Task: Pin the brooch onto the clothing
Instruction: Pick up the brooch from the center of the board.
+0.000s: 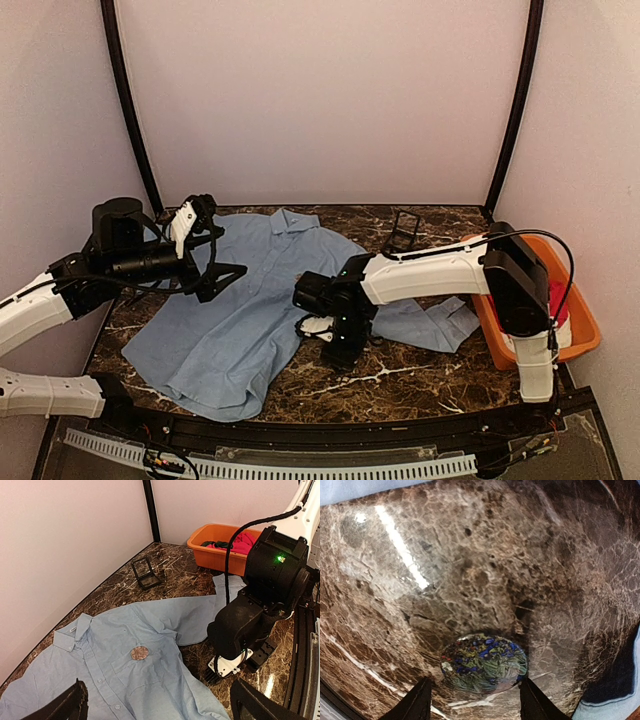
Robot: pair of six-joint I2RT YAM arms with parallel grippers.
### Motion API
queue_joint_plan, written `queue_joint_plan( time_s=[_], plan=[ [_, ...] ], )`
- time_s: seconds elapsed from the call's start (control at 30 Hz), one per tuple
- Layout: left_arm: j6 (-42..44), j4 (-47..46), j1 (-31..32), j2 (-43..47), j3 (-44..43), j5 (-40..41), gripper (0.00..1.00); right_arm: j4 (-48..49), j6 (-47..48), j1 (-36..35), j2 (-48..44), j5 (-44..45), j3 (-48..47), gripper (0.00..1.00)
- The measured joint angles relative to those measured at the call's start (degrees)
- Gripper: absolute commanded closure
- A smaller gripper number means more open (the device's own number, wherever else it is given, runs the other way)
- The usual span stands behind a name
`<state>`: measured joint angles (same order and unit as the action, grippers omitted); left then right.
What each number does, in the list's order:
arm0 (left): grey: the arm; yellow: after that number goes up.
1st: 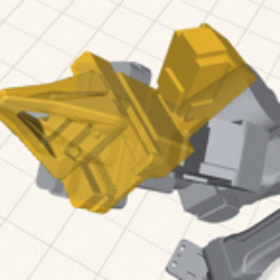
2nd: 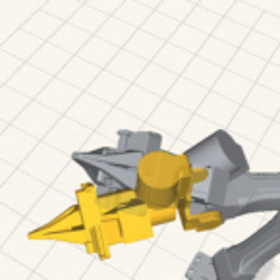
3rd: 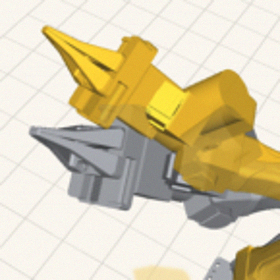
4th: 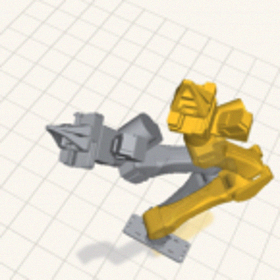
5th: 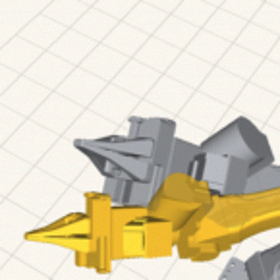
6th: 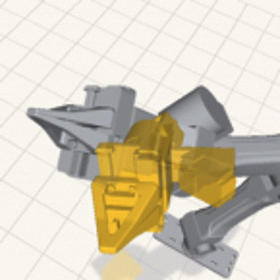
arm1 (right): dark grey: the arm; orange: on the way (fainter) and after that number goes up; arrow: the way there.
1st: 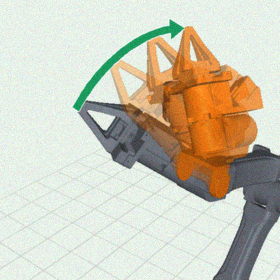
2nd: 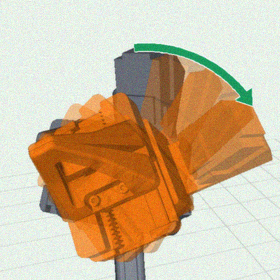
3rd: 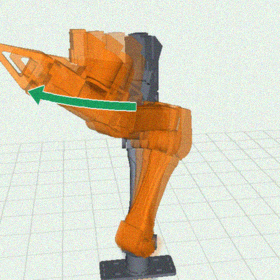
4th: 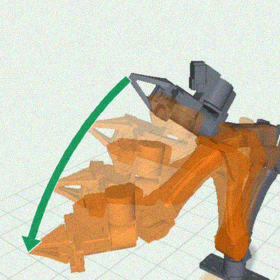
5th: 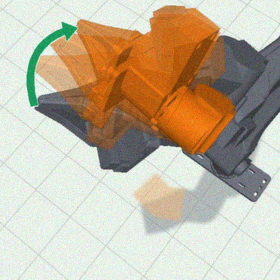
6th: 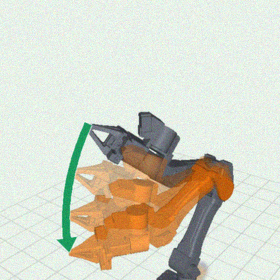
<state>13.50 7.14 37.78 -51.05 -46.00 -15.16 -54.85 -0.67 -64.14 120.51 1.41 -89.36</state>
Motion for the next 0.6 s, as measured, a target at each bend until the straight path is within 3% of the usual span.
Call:
queue_joint_plan(
  time_s=[0.27, 0.6],
  plan=[
    [-0.3, 0.0, 0.0, 0.0, 0.0, 0.0, 0.01, 0.3, 0.2, 0.1, 0.9, 1.5, -1.4, 0.43],
    [-0.4, 0.0, 0.0, 0.2, 0.0, 0.0, 0.01, 2.3, 0.2, 0.4, 1.0, 1.4, -1.5, 0.53]
  ],
)
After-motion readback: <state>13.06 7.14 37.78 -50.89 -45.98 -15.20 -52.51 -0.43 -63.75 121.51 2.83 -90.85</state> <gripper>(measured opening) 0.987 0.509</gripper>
